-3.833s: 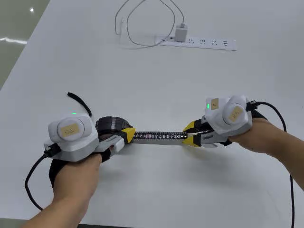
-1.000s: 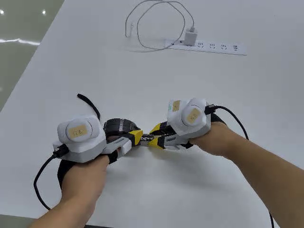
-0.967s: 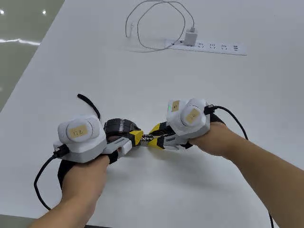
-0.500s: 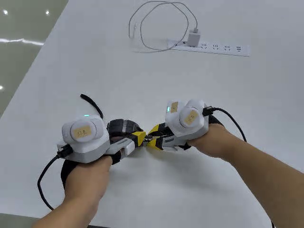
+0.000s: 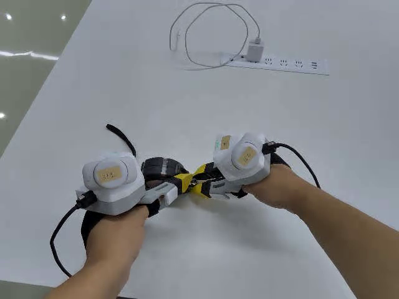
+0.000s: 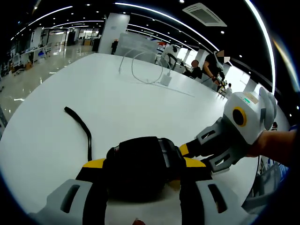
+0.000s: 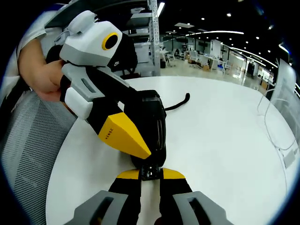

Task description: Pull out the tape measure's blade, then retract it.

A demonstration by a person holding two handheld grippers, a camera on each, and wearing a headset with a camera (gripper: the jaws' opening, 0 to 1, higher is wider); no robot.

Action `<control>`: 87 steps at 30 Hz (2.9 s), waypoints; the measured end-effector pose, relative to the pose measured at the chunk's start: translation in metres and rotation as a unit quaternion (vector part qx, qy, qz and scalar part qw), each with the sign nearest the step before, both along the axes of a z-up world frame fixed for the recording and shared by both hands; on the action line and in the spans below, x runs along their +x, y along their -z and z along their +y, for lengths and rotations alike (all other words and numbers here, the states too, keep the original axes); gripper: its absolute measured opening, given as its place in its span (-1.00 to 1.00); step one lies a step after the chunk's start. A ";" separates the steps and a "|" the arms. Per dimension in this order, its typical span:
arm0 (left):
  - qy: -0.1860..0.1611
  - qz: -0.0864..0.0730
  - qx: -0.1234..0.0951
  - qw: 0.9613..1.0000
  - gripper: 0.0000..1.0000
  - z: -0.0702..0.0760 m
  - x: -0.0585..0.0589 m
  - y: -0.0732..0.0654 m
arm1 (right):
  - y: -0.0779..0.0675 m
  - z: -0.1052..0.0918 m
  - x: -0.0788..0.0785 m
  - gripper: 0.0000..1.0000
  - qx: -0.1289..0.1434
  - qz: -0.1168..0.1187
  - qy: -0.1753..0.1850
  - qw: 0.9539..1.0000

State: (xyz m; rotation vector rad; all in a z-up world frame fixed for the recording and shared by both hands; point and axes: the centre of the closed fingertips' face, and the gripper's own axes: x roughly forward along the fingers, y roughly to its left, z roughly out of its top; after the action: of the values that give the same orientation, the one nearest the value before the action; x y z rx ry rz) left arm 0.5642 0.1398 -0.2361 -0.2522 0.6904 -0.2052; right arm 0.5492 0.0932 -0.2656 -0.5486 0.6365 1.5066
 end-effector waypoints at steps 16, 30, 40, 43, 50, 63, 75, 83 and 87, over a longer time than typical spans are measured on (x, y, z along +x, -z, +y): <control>0.009 -0.001 0.002 1.000 0.19 -0.001 0.001 0.000 | 0.000 0.000 -0.003 -0.77 0.002 0.002 0.004 1.000; 0.015 -0.004 0.009 1.000 0.22 -0.002 0.001 -0.001 | 0.000 -0.004 -0.001 -0.68 -0.003 0.000 0.011 1.000; 0.014 -0.007 0.008 1.000 0.30 -0.002 0.001 -0.002 | -0.002 -0.005 -0.001 -0.64 -0.001 -0.001 0.016 1.000; 0.014 -0.008 0.010 1.000 0.36 -0.001 0.000 -0.003 | -0.004 -0.006 0.001 -0.59 0.000 -0.004 0.022 1.000; 0.019 -0.008 0.018 1.000 0.44 0.000 0.000 -0.004 | -0.006 -0.009 0.003 -0.46 0.000 -0.004 0.036 0.999; 0.032 -0.018 0.021 0.999 0.48 -0.001 0.003 -0.007 | -0.008 -0.010 0.006 -0.30 0.002 -0.006 0.048 0.999; 0.042 -0.025 0.022 0.999 0.49 -0.002 0.003 -0.010 | -0.012 -0.019 0.005 -0.18 0.005 -0.003 0.060 0.998; 0.050 -0.027 0.023 0.998 0.52 -0.002 0.001 -0.013 | -0.016 -0.019 0.005 -0.12 0.014 0.001 0.071 0.997; 0.058 -0.035 0.020 0.998 0.59 -0.005 0.001 -0.017 | -0.019 -0.024 0.004 -0.08 0.017 0.000 0.079 0.997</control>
State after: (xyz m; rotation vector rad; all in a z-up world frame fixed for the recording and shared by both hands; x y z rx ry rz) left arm 0.5650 0.1350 -0.2191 -0.1664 0.6395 -0.3088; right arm 0.5531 0.0693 -0.2465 -0.4605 0.6388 1.3666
